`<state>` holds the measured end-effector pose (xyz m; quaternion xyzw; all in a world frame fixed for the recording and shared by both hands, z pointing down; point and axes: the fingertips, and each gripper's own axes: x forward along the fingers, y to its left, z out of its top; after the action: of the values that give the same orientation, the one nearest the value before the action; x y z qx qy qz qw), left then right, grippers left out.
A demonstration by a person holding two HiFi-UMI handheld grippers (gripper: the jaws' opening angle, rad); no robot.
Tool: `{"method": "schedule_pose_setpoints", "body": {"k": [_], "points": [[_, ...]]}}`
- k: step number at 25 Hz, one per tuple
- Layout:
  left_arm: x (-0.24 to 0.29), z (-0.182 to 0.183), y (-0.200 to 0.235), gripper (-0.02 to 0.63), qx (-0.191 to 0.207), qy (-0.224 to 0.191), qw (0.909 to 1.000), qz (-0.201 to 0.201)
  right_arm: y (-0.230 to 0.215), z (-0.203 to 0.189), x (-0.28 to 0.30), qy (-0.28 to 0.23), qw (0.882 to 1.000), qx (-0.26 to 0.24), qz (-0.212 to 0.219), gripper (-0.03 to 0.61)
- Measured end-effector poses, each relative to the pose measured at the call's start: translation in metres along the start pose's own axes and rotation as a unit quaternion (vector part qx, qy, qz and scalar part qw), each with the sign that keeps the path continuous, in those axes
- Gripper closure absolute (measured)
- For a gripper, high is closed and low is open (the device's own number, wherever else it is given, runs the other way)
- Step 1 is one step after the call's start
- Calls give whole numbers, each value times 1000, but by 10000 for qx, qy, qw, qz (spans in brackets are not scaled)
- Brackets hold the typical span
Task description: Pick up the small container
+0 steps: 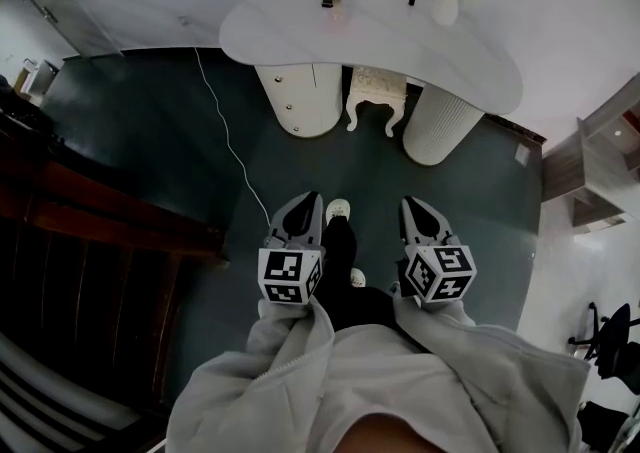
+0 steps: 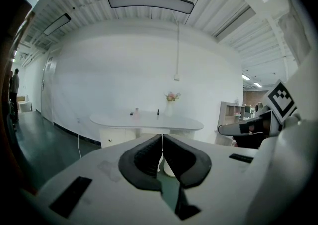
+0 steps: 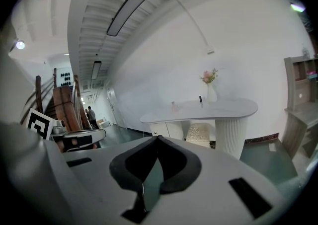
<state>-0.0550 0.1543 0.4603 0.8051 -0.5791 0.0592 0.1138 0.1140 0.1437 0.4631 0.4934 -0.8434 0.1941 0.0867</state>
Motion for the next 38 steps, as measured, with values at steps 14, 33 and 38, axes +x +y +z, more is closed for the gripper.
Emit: {"method": "schedule_pose_setpoints", "body": {"k": [14, 33, 38], "points": [[68, 16, 34, 597, 38, 87, 9999, -75, -25, 26, 68, 56, 9999, 62, -72, 529], [208, 87, 110, 595, 94, -9, 9994, -346, -66, 117, 193, -110, 9992, 101, -380, 529], [235, 98, 133, 597, 104, -69, 9993, -359, -71, 130, 219, -172, 9987, 115, -470, 529]]}}
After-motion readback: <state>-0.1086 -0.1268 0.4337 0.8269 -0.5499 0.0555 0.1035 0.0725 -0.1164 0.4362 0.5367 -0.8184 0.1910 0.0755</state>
